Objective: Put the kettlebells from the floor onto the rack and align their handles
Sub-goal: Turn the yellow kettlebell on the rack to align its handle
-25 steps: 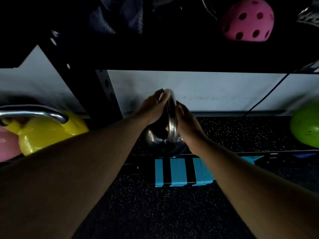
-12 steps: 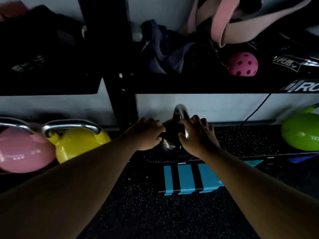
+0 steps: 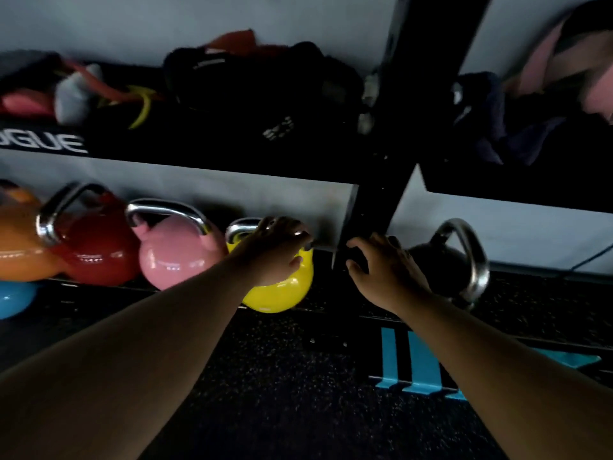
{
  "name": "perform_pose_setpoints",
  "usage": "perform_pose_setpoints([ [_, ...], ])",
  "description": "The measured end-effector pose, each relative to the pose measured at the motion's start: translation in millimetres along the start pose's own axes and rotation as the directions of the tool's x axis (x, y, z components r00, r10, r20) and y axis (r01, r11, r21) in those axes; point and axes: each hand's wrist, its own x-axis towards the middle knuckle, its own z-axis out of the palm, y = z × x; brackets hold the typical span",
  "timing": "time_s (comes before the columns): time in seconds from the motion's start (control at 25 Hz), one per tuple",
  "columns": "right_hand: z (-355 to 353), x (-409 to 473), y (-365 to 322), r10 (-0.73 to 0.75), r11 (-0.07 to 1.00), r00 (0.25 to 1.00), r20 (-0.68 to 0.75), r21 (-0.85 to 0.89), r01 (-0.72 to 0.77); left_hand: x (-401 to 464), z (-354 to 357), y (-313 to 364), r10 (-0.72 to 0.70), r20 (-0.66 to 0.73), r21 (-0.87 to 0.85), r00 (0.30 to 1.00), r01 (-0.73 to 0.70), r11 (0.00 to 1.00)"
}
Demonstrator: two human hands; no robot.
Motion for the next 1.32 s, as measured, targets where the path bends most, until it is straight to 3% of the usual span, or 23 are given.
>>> perform_pose_setpoints([
  [0.16,29.5,43.4,-62.9,0.002,0.999,1.0,-0.025,0.041,-0.001,-29.8,8.8,-72.7,-0.145,0.015,-0.055,0.989,0.145,0.988],
  [0.24,40.0,67.4,-84.9,0.056,0.998,0.998,-0.017,0.013,-0.056,-32.8,24.5,-99.1,-0.276,0.063,-0.197,0.959,0.283,0.939],
  [0.32,54.9,92.5,-94.1,0.112,0.994,0.994,0.015,0.0,-0.112,-29.5,40.6,-110.0,-0.402,0.149,-0.406,0.903,0.427,0.808],
  [0.44,82.1,110.1,-93.0,0.174,0.984,0.977,0.122,0.026,-0.178,-21.6,51.2,-91.3,-0.498,0.303,-0.658,0.812,0.557,0.507],
  [0.52,94.1,113.8,-89.2,0.189,0.974,0.972,0.137,0.099,-0.203,-21.9,51.8,-70.5,-0.528,0.317,-0.712,0.788,0.565,0.416],
  [0.64,100.8,117.3,-83.9,0.216,0.957,0.974,0.071,0.182,-0.226,-6.0,54.1,-71.6,-0.515,0.326,-0.745,0.793,0.551,0.376],
  [0.8,112.3,102.6,-106.5,0.387,0.912,0.905,-0.176,0.22,-0.347,13.3,67.0,-94.5,-0.498,0.272,-0.875,0.824,0.427,0.229],
  [0.84,111.1,99.8,-105.4,0.4,0.905,0.898,-0.183,0.232,-0.356,12.7,72.6,-90.1,-0.506,0.281,-0.891,0.815,0.418,0.178],
  [0.96,94.4,102.1,-85.3,0.383,0.764,0.914,0.138,0.509,-0.397,18.9,80.4,-74.5,-0.552,0.325,-0.923,0.768,0.386,-0.007],
  [1.04,96.5,105.6,-88.9,0.402,0.719,0.906,0.132,0.567,-0.402,33.4,80.5,-85.3,-0.542,0.337,-0.92,0.77,0.391,-0.018],
  [1.16,126.2,91.8,-107.7,0.535,0.732,0.842,-0.072,0.537,-0.419,52.5,80.9,-103.6,-0.417,0.351,-0.93,0.838,0.363,-0.053],
  [1.24,130.8,84.5,-111.0,0.535,0.68,0.843,-0.056,0.62,-0.391,53.4,81.2,-90.7,-0.389,0.347,-0.922,0.853,0.386,0.022],
  [1.32,118.1,87.3,-104.0,0.489,0.573,0.872,0.01,0.75,-0.33,47.8,89.6,-74.2,-0.464,0.33,-0.933,0.822,0.359,-0.027],
])
